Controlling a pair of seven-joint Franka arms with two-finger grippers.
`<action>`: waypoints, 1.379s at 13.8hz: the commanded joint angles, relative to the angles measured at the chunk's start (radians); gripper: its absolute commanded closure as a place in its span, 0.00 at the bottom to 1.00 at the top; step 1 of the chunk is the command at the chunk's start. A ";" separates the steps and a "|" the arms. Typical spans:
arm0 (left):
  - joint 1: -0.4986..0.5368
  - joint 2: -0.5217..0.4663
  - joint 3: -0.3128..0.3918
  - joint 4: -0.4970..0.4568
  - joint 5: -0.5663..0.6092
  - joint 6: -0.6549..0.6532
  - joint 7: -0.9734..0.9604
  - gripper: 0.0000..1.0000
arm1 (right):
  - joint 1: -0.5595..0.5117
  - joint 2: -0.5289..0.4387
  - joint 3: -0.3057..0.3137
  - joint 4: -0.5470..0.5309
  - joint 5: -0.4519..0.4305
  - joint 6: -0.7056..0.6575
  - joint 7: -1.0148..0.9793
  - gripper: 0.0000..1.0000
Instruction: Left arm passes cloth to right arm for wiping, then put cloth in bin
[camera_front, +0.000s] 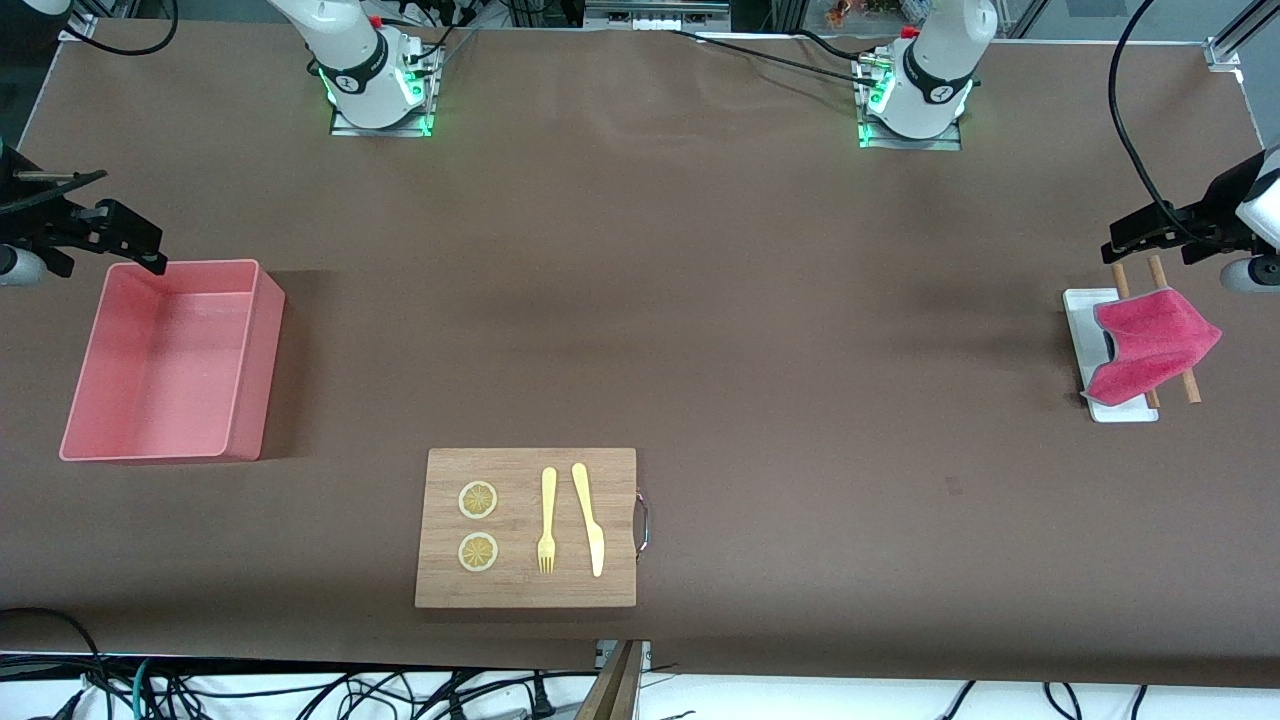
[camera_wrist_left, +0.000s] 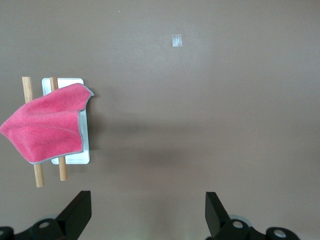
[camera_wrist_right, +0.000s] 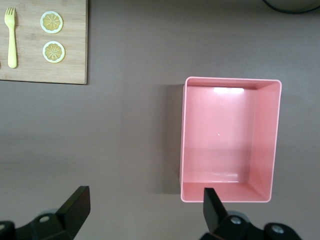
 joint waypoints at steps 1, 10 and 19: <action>0.007 -0.015 -0.008 -0.007 -0.010 0.002 -0.007 0.00 | -0.003 0.007 -0.001 0.018 0.022 -0.013 -0.010 0.00; -0.007 -0.003 -0.018 -0.004 -0.005 0.002 -0.007 0.00 | -0.004 0.007 -0.002 0.018 0.022 -0.013 0.097 0.00; -0.004 0.019 -0.015 -0.001 0.033 0.007 0.006 0.00 | -0.006 0.025 -0.004 0.045 0.017 0.000 0.115 0.00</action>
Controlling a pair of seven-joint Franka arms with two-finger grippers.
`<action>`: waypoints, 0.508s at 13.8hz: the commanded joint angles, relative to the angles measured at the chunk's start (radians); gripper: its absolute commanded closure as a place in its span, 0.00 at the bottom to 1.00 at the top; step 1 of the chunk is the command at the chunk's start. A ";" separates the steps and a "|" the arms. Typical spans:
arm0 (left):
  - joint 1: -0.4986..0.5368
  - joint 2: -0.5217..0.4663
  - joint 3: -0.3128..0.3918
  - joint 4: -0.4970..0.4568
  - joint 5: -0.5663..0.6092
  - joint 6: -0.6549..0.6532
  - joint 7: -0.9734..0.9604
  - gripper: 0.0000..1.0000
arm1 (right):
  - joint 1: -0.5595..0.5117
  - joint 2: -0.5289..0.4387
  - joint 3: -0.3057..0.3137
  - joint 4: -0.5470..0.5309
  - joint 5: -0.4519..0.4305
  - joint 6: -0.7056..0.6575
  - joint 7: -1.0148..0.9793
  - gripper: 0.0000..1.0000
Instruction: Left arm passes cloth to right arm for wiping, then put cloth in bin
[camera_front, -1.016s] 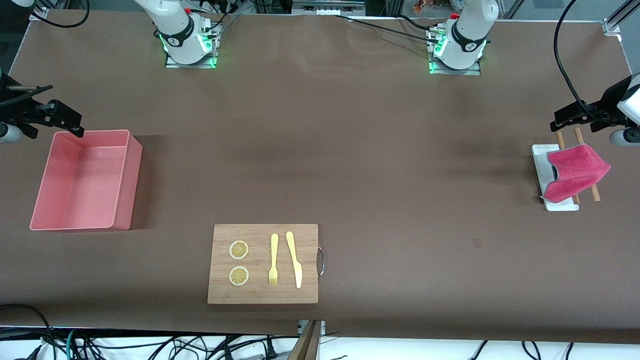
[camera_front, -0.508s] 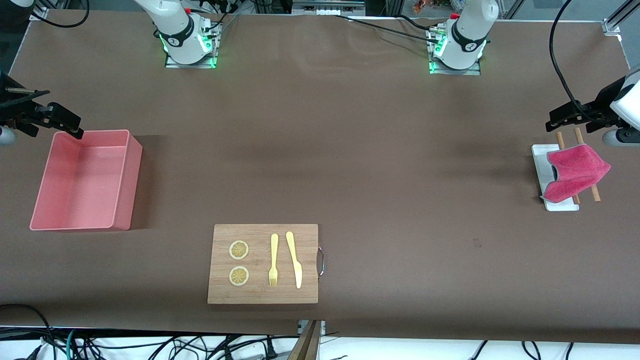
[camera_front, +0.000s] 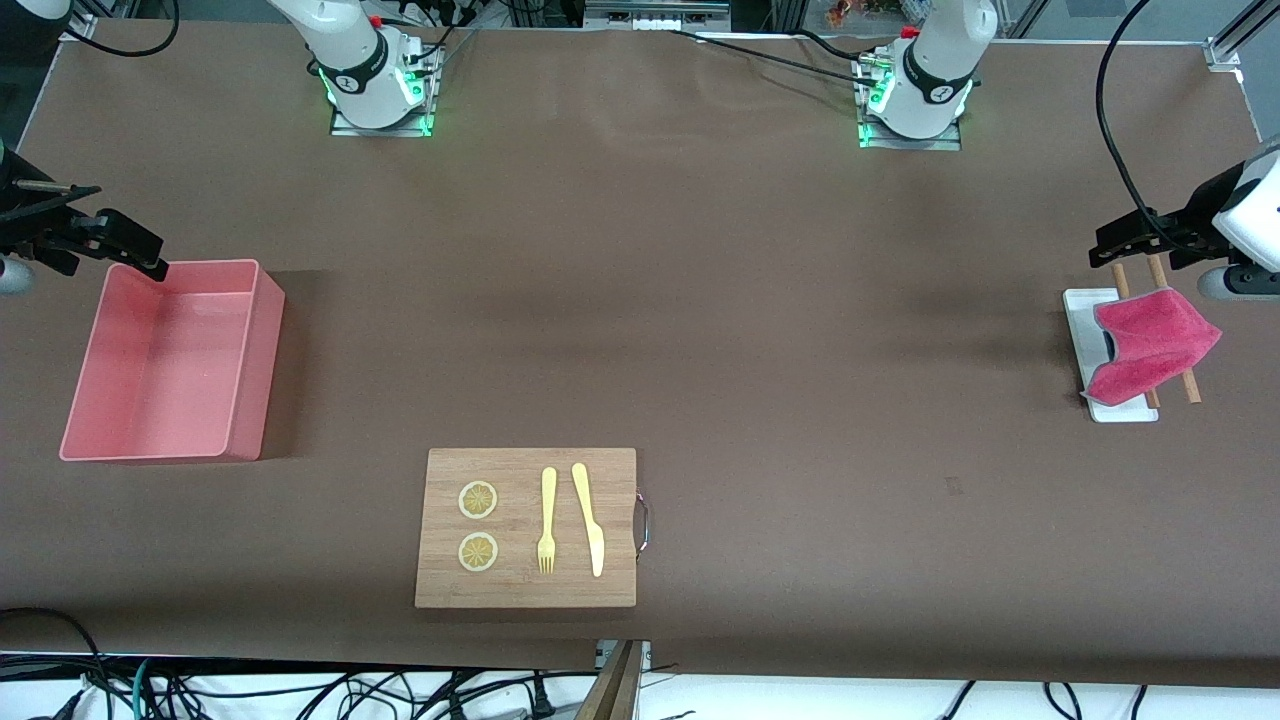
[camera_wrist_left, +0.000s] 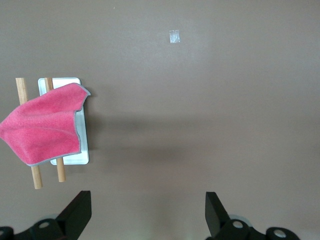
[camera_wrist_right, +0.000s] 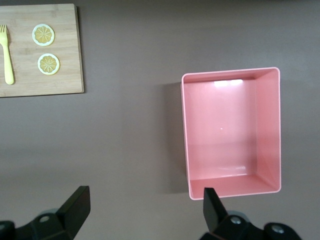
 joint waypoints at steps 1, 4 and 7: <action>0.001 0.001 0.000 -0.001 0.022 0.007 0.005 0.00 | -0.006 0.019 0.000 0.041 0.007 -0.007 0.013 0.00; 0.001 0.006 0.000 -0.001 0.022 0.007 0.005 0.00 | -0.010 0.019 -0.003 0.041 0.008 -0.007 0.013 0.00; 0.001 0.009 0.000 -0.001 0.023 0.008 0.005 0.00 | -0.005 0.027 0.000 0.047 0.010 -0.004 0.016 0.00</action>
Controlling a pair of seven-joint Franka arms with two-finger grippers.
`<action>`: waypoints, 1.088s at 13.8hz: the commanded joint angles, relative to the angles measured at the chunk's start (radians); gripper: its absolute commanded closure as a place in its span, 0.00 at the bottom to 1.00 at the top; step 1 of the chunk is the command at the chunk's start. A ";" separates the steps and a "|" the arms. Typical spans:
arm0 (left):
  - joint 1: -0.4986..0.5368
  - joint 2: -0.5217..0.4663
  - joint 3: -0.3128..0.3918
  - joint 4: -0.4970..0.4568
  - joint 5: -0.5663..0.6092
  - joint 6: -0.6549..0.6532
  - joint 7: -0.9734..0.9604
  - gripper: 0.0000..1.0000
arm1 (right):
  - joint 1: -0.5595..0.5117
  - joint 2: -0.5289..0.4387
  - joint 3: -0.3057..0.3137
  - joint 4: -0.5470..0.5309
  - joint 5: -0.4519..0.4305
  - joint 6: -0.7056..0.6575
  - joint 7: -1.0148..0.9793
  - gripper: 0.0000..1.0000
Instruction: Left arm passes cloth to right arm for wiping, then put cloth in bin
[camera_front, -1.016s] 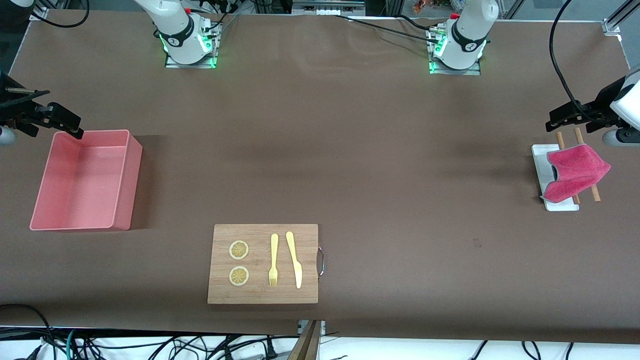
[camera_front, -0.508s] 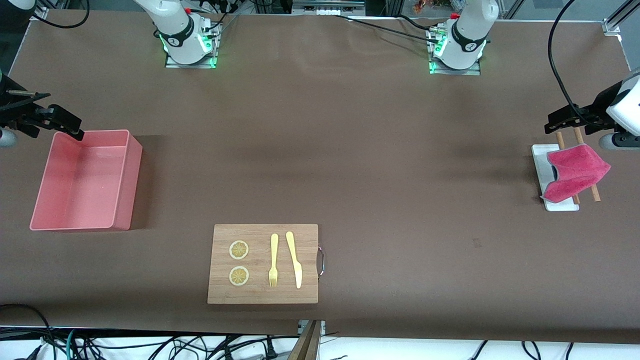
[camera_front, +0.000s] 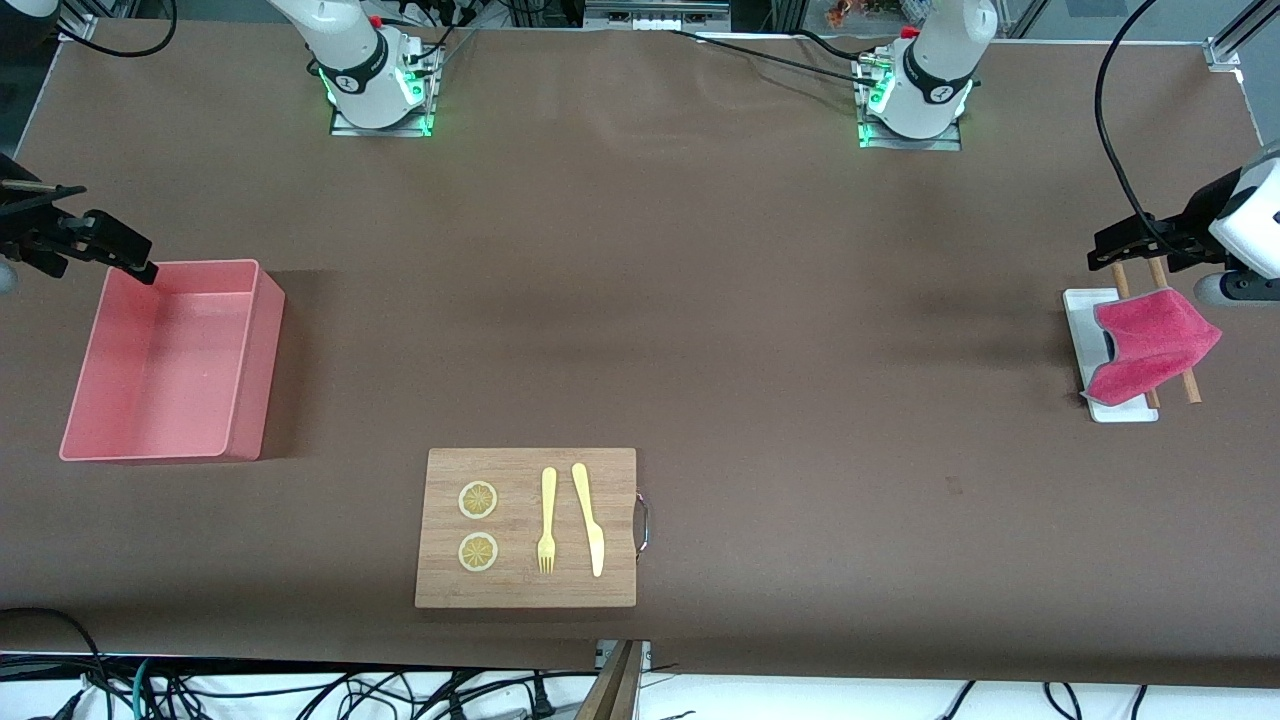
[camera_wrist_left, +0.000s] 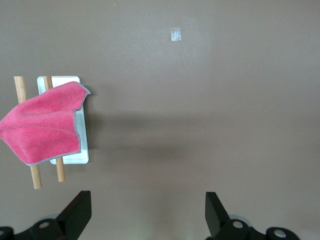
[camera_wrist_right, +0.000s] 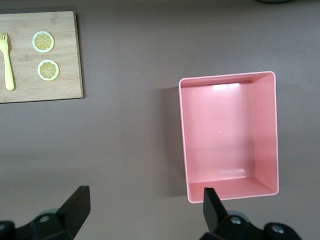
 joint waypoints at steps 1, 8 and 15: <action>0.002 0.004 0.000 -0.001 0.023 0.010 0.005 0.00 | -0.003 0.023 0.005 0.044 0.011 -0.005 0.014 0.00; 0.068 0.140 0.011 0.088 0.035 0.014 0.129 0.00 | -0.009 0.023 -0.001 0.044 0.014 -0.007 0.011 0.00; 0.204 0.409 0.013 0.246 0.035 0.032 0.692 0.00 | -0.009 0.031 -0.001 0.048 0.011 -0.005 0.017 0.00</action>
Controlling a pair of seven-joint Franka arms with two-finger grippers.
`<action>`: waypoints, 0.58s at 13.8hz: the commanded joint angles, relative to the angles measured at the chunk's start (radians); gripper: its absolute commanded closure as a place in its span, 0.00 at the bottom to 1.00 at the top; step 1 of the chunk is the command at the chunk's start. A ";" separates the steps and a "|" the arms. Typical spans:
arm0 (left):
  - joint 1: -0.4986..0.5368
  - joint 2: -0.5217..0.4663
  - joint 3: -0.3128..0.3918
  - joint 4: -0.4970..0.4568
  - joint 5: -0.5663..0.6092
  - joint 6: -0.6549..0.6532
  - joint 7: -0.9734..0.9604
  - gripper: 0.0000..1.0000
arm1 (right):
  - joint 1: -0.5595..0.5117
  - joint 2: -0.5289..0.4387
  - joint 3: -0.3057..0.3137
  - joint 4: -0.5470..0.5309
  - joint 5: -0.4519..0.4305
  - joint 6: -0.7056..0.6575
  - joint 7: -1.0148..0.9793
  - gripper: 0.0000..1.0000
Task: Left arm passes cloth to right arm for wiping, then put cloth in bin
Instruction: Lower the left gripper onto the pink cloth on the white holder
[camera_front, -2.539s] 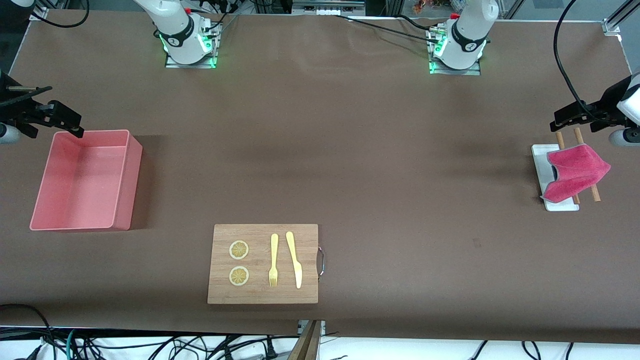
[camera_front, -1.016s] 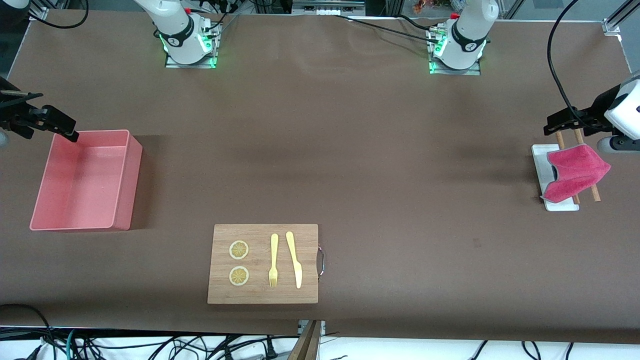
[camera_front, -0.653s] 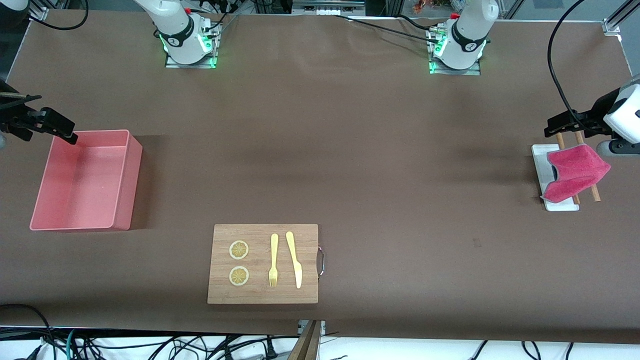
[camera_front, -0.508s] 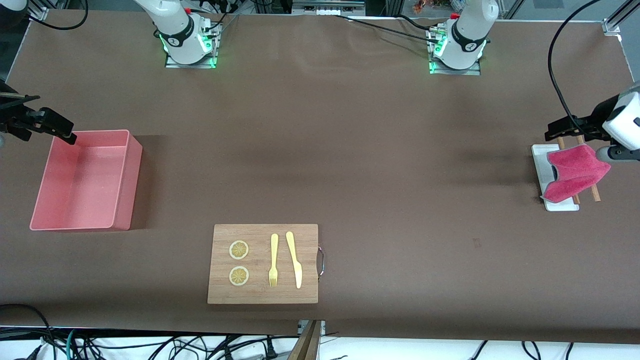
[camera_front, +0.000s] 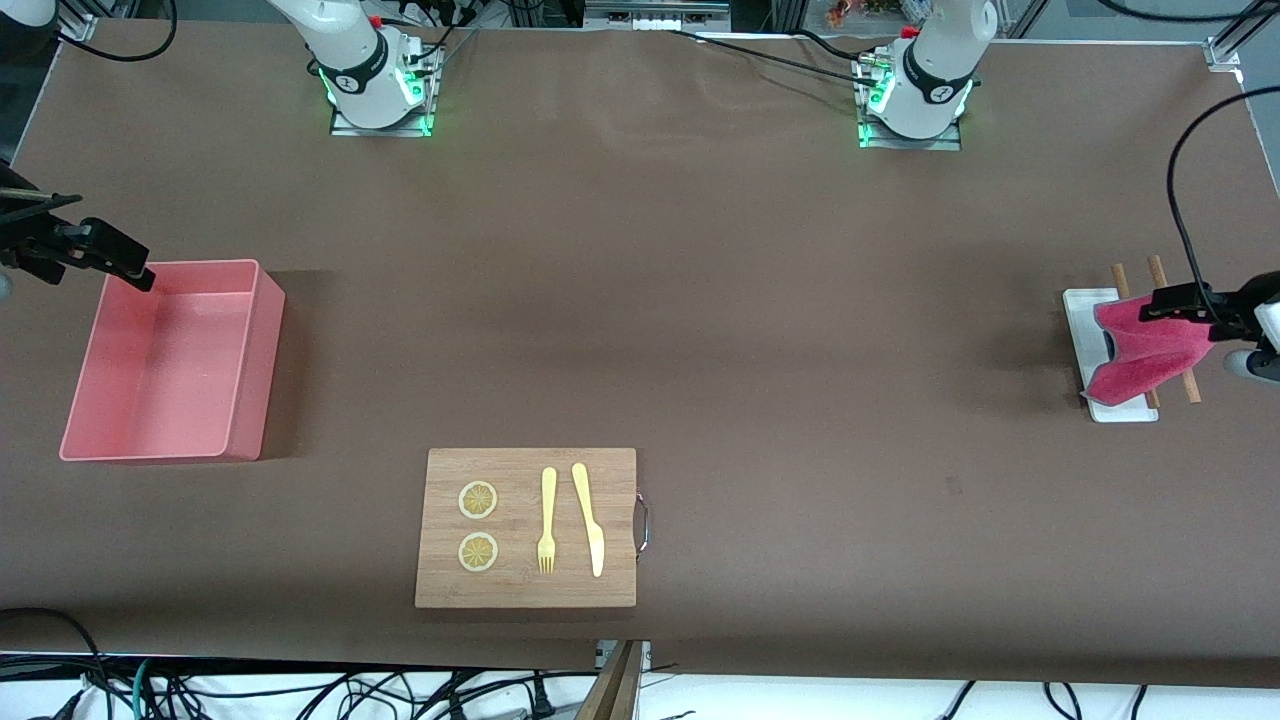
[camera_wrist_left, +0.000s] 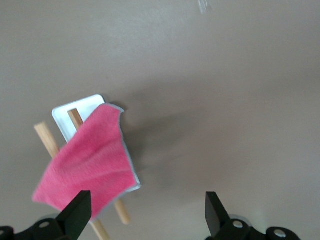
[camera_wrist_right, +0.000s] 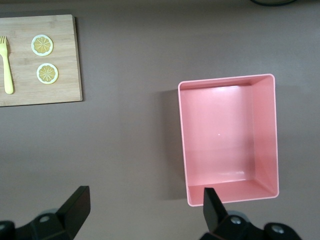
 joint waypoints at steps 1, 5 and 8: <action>0.013 0.077 -0.005 0.075 0.031 0.006 0.123 0.00 | -0.008 0.011 0.002 0.028 0.011 -0.008 0.015 0.00; 0.025 0.135 -0.007 0.073 0.138 0.050 0.291 0.00 | -0.008 0.011 0.002 0.028 0.013 -0.008 0.009 0.00; 0.063 0.188 -0.007 0.073 0.178 0.113 0.434 0.00 | -0.008 0.014 0.002 0.028 0.013 -0.008 0.011 0.00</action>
